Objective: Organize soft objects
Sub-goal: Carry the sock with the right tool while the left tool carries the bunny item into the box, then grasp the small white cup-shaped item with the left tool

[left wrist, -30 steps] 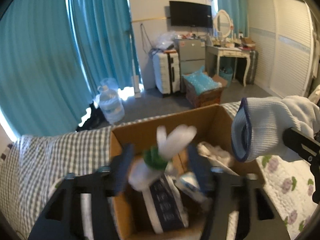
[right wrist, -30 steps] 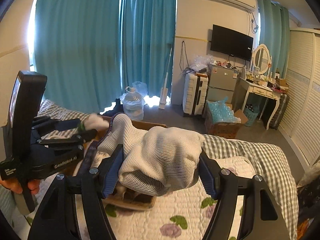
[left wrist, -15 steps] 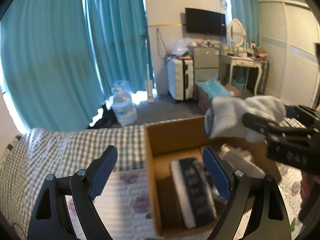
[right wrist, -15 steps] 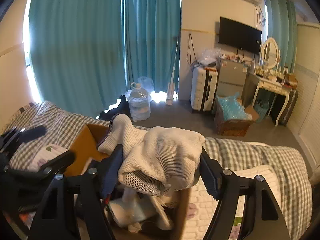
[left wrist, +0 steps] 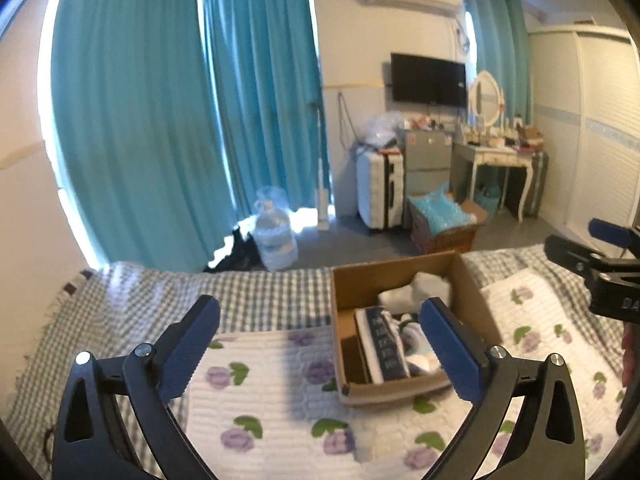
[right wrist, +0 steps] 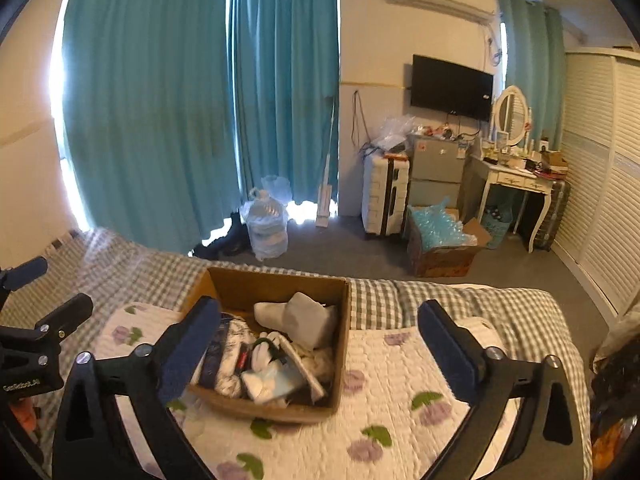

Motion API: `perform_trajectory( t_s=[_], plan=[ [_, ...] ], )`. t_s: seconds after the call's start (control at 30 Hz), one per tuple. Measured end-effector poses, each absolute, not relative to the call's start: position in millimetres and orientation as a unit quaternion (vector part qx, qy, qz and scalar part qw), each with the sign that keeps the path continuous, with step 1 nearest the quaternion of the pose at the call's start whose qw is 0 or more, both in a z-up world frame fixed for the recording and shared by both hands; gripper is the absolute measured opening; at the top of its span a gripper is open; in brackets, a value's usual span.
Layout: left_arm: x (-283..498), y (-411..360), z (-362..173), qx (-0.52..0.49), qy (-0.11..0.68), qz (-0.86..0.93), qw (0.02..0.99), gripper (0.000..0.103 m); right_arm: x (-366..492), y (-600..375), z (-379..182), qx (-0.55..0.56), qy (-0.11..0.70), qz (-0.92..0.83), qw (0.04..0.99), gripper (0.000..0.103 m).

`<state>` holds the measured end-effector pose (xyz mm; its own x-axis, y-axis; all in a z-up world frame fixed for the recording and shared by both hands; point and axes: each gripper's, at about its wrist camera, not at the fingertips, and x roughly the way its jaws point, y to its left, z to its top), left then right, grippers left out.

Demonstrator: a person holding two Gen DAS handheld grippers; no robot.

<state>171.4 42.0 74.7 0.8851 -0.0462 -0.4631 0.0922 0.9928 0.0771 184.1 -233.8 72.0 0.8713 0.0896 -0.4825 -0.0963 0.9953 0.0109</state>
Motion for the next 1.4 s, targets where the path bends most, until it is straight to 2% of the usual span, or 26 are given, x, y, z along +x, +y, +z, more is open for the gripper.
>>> perform_trajectory(
  t_s=[0.27, 0.47, 0.87, 1.17, 1.4],
  plan=[
    [113.5, 50.9, 82.4, 0.02, 0.237, -0.033, 0.971, 0.103, 91.1, -243.7, 104.4, -0.009, 0.228, 0.045, 0.973, 0.103],
    [103.9, 46.0, 38.5, 0.01, 0.27, -0.024, 0.963, 0.103, 60.0, -240.1, 68.4, 0.017, 0.231, 0.07, 0.97, 0.103],
    [156.2, 41.2, -71.2, -0.005, 0.345, -0.007, 0.938, 0.103, 124.2, -221.6, -35.5, -0.018, 0.295, 0.072, 0.953, 0.103],
    [198.2, 37.1, -128.5, -0.017, 0.377, -0.009, 0.926, 0.103, 164.9, -227.6, -107.2, -0.024, 0.331, 0.05, 0.942, 0.103],
    [212.7, 28.9, -165.7, -0.022, 0.398, -0.011, 0.917, 0.102, 180.8, -227.5, -141.2, -0.037, 0.355, 0.047, 0.933, 0.103]
  ],
)
